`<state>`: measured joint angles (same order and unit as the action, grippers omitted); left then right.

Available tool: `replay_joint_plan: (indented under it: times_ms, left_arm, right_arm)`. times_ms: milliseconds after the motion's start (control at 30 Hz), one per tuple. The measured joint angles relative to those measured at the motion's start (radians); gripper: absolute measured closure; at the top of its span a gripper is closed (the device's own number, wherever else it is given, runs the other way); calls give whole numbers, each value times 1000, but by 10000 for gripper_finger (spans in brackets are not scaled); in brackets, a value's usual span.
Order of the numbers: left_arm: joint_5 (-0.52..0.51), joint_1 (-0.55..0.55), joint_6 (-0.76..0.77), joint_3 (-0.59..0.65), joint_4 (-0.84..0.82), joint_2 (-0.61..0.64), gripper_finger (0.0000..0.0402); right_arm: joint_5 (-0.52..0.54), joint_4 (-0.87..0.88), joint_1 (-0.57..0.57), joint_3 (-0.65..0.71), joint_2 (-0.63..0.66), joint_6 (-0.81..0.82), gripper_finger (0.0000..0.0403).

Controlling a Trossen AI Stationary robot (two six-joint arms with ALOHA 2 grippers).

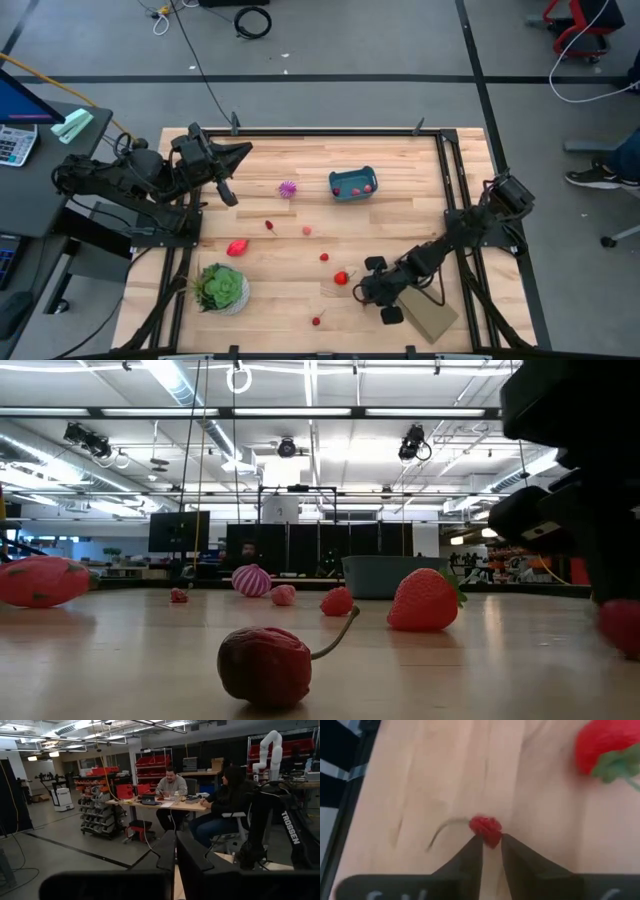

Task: Pick and placing Produce into tupperware
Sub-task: Put the right cherry in the bin

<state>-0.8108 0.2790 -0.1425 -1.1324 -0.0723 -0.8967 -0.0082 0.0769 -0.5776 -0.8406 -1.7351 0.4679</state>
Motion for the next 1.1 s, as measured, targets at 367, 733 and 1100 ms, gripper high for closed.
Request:
replay_joint_plan:
  times_ms: [367,733,1100]
  left_arm:
    - [0,0,-1,0,0,0,389]
    - [0,0,-1,0,0,0,377]
    - [0,-1,-77,0,0,0,389]
  right_arm:
    - [0,-1,87,0,0,0,395]
    - [0,2,154,0,20,31,400]
    - [-34,75,203,-2,188,23,391]
